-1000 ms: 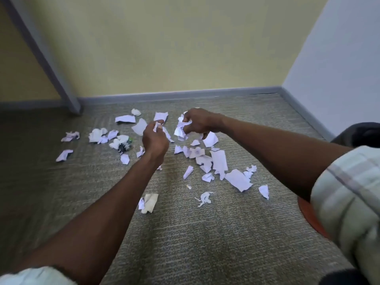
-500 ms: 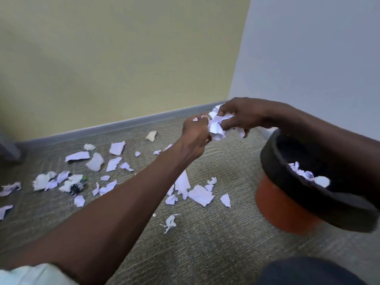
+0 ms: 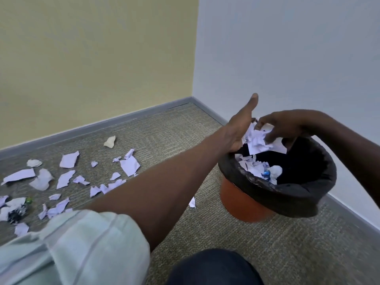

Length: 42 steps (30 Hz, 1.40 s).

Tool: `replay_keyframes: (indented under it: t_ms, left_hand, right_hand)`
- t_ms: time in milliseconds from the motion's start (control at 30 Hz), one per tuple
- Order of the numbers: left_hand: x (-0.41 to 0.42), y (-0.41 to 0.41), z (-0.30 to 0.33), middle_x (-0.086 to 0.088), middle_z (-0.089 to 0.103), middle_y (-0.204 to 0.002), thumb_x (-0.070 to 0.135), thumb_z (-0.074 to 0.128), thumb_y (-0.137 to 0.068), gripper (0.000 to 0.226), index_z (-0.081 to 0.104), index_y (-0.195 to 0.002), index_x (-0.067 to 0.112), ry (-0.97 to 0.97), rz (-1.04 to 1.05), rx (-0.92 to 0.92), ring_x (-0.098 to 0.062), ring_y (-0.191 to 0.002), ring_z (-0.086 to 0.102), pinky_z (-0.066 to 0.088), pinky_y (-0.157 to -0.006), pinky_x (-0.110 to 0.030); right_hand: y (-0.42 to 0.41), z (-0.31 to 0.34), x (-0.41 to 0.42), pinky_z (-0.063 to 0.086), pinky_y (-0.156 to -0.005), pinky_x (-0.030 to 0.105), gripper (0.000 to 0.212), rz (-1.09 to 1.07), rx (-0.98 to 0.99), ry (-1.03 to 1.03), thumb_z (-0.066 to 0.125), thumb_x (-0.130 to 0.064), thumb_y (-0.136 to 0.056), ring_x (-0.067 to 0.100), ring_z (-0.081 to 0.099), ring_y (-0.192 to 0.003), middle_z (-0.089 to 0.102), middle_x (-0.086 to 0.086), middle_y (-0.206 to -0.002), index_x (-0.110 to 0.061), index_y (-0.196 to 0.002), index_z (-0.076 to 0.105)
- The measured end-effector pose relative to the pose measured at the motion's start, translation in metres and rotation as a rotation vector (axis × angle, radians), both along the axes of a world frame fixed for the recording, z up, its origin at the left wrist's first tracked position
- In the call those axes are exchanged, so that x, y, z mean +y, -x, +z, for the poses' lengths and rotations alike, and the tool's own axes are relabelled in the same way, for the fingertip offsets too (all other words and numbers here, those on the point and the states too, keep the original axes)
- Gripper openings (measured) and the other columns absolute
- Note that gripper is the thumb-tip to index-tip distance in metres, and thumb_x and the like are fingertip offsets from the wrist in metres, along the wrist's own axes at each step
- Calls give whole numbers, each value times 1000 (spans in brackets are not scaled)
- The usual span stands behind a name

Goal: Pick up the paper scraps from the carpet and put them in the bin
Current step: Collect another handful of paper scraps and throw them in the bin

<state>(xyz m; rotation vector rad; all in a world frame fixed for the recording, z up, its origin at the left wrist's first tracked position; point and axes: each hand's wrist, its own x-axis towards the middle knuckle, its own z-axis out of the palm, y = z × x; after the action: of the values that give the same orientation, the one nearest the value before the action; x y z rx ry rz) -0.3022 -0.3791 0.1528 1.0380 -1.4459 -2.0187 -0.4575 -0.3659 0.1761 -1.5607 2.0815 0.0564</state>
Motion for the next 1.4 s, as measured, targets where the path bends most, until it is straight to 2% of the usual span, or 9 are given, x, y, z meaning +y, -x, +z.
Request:
replay_keyframes:
  t_ms: [100,233,500,833,933,1000,1167,1300,1400]
  left_hand:
    - [-5,4,-2,-5,63,-133,71,27,-93,72,62,-132,21,-40,-64,59,-14,-118,61,44,-97,-49]
    - [-19,-8,-2,-9,6,-165,78,32,-88,88,17,-157,25,-29,-41,165,-34,-151,1,8,-113,-68]
    - [-68,-119,-39,-17,60,-132,68,36,-93,76,52,-133,6,-13,288,277,-30,-119,60,50,-100,-44]
    - [-67,-321,-182,-8,69,-94,53,41,-97,48,67,-95,13,64,897,-284,-23,-79,56,42,-70,-31]
    - [-43,-368,-230,-23,64,-117,54,42,-96,53,67,-105,9,232,939,-872,-36,-109,56,42,-93,-39]
    - [-17,-390,-253,-27,35,-150,60,44,-93,62,52,-134,14,158,888,-1074,-44,-140,27,23,-114,-56]
    - [48,-429,-321,-18,-16,-162,93,27,-71,108,23,-152,23,-202,712,-1254,-51,-143,-22,-3,-104,-79]
    - [88,-404,-345,-27,-12,-160,78,48,-79,95,24,-151,21,-240,859,-1194,-54,-143,-17,-5,-105,-77]
    - [97,-382,-352,-35,2,-157,60,61,-84,79,39,-142,11,-83,961,-1228,-59,-142,-3,4,-108,-75]
  right_hand:
    - [8,-7,2,60,-57,43,40,-32,62,12,63,1,-85,36,57,-97,49,12,-118,-23,-115,55]
    - [-4,0,-2,60,-71,49,31,-3,140,80,61,1,-85,35,58,-97,56,13,-107,-13,-113,64]
    - [-103,15,-42,59,-81,37,20,172,168,309,59,-8,-83,30,73,-78,74,18,-82,2,-91,74]
    - [-236,-97,-109,58,-77,55,33,346,39,-191,60,-18,-93,39,69,-84,65,21,-107,5,-117,58]
    - [-250,-146,-110,58,-71,57,39,303,84,-172,60,-24,-92,38,67,-77,61,20,-101,5,-118,58]
    - [-252,-173,-104,58,-64,44,44,340,170,-151,55,-30,-95,32,61,-74,58,21,-116,3,-125,55]
    - [-221,-231,-86,49,-87,44,90,315,284,-261,58,-64,-84,34,50,-124,39,14,-151,-10,-150,27]
    - [-202,-287,-91,38,-108,49,161,398,373,-325,65,-94,-18,30,30,-144,21,4,-160,-28,-154,10]
    - [-215,-301,-84,30,-113,55,162,484,386,-392,77,-83,-30,35,5,-149,-8,13,-162,-25,-154,-11]
